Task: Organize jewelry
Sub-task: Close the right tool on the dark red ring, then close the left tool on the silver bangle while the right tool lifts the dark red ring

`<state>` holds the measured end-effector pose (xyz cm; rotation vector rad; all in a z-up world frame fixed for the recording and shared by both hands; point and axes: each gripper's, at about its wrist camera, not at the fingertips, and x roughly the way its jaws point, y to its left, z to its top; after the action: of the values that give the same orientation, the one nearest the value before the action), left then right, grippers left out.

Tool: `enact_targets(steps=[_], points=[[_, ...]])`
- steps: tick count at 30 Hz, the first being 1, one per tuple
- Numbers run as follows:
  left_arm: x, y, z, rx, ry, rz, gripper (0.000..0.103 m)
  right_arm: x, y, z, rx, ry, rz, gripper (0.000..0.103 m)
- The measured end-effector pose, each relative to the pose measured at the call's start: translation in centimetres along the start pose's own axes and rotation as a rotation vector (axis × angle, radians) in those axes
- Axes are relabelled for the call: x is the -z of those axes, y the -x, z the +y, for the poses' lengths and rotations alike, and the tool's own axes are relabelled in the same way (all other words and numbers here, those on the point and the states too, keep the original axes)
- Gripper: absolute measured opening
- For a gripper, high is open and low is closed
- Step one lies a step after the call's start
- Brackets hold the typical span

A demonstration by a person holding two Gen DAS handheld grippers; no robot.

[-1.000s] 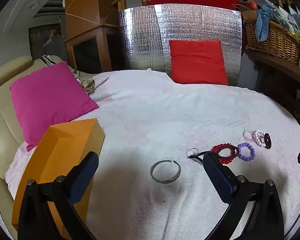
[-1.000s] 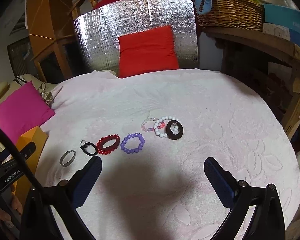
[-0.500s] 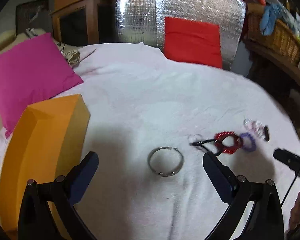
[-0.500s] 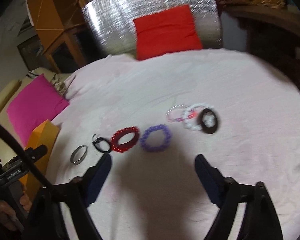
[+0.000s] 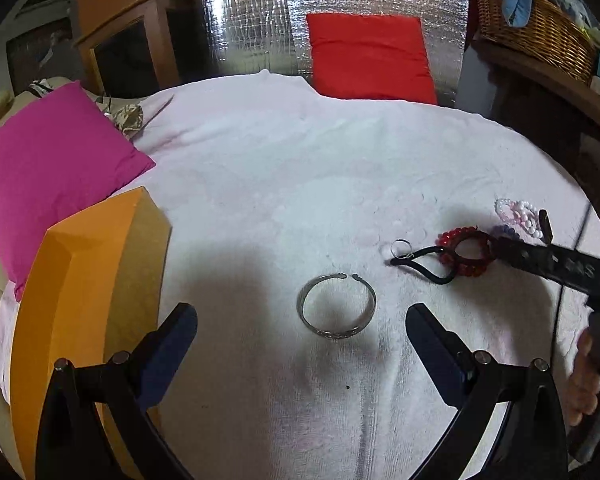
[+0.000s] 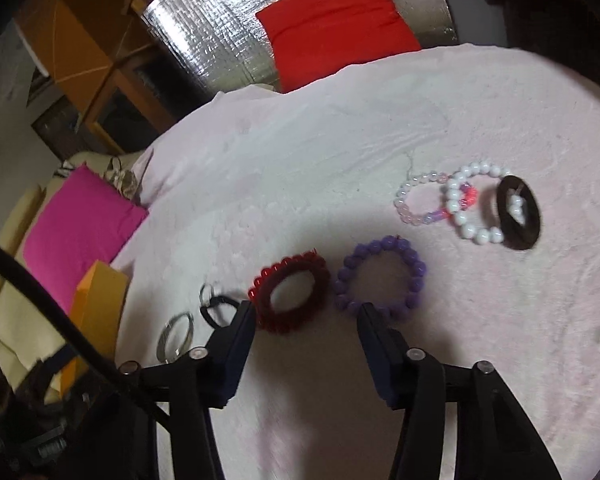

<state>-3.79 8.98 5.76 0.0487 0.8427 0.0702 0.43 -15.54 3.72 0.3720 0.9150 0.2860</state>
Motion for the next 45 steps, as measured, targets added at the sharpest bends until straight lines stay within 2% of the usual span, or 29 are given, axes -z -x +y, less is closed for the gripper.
enact_targets(steps=[3, 5, 6, 8, 13, 20, 27, 28, 30, 31, 32, 33, 38, 45], points=[[0.2, -0.3, -0.1, 0.002, -0.016, 0.007, 0.103, -0.4, -1.2, 0.0, 0.015, -0.030, 0.018, 0.039], [0.3, -0.6, -0.1, 0.016, -0.028, 0.021, 0.103, -0.4, -1.9, 0.0, 0.013, -0.048, 0.032, 0.025], [0.3, -0.7, -0.2, 0.021, -0.031, 0.026, 0.103, -0.5, -2.0, 0.0, 0.019, -0.046, 0.029, 0.023], [0.4, -1.1, 0.0, 0.042, -0.026, 0.041, 0.103, -0.5, -1.9, -0.1, 0.035, -0.038, 0.019, 0.008], [0.6, -2.1, -0.2, 0.088, -0.004, 0.074, 0.103, -0.5, -0.4, -0.8, 0.023, -0.042, -0.009, 0.007], [0.5, -4.8, -0.6, 0.052, 0.014, 0.133, 0.103, -0.4, 2.2, -3.0, -0.028, -0.093, -0.023, 0.007], [0.5, -7.2, -0.6, 0.090, 0.032, 0.181, 0.103, 0.0, 3.0, -2.8, -0.021, -0.092, -0.024, 0.007], [0.5, -7.4, -0.6, 0.103, 0.039, 0.180, 0.101, 0.0, 3.1, -2.7, -0.023, -0.089, -0.023, 0.007], [0.4, -7.6, -0.6, 0.130, 0.046, 0.177, 0.086, 0.0, 3.1, -2.4, -0.027, -0.081, -0.025, 0.007], [0.4, -7.7, -0.5, 0.146, 0.050, 0.177, 0.073, 0.1, 3.2, -2.3, -0.028, -0.077, -0.027, 0.007], [0.4, -7.6, -0.5, 0.148, 0.050, 0.167, 0.064, 0.1, 3.2, -2.1, -0.029, -0.071, -0.028, 0.007], [0.3, -7.5, -0.4, 0.154, 0.048, 0.160, 0.061, 0.1, 3.2, -1.8, -0.030, -0.064, -0.030, 0.007], [0.4, -6.6, -0.5, 0.180, 0.043, 0.132, 0.061, 0.3, 3.7, -0.7, -0.038, -0.032, -0.041, 0.007], [-0.4, -1.0, -0.1, 0.174, 0.059, 0.012, 0.061, 0.5, 4.2, 1.9, -0.063, 0.013, -0.049, 0.007]])
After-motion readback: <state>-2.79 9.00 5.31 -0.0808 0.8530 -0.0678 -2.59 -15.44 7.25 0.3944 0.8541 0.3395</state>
